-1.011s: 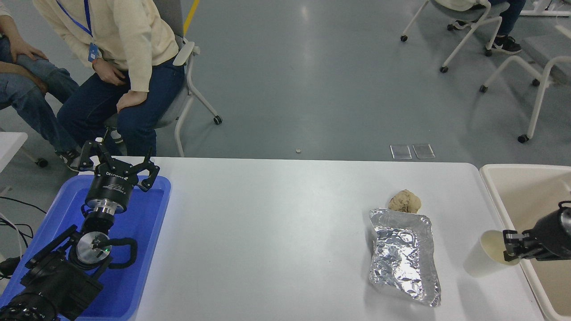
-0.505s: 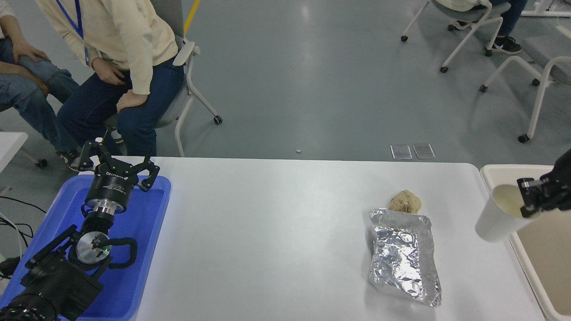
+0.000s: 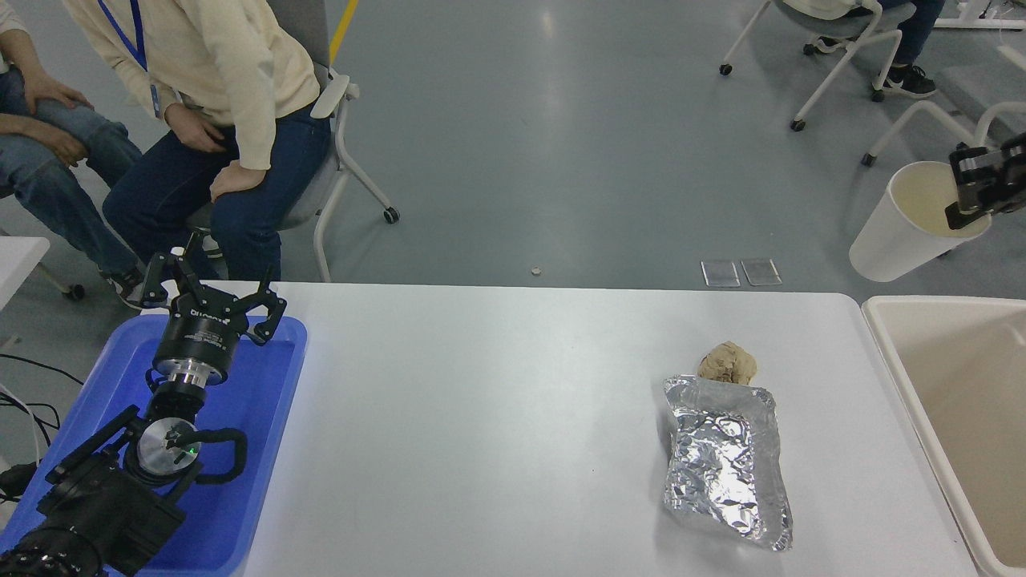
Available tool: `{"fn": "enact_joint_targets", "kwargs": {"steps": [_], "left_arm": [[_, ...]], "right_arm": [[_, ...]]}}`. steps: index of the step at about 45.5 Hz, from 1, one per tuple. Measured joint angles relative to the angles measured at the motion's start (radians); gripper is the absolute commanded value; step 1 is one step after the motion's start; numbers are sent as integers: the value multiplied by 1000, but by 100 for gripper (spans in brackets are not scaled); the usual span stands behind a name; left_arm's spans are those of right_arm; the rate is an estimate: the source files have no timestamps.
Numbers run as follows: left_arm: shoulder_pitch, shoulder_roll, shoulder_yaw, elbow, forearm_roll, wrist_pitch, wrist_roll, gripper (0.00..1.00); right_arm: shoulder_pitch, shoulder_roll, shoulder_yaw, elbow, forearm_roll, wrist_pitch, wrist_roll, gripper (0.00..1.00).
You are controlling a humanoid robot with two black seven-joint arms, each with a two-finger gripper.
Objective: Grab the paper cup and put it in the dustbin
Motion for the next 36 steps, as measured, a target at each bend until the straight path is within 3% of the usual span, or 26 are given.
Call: {"fn": "enact_joint_targets", "kwargs": {"steps": [11, 20, 36], "left_arm": [[0, 0, 0, 0, 0, 0, 0, 100], [0, 0, 0, 0, 0, 0, 1, 100], [0, 0, 0, 0, 1, 0, 0, 100]], "right_arm": [[12, -16, -47, -6, -2, 1, -1, 0], [-48, -124, -91, -28, -3, 2, -2, 0], [-407, -257, -60, -239, 69, -17, -3, 0]]}}
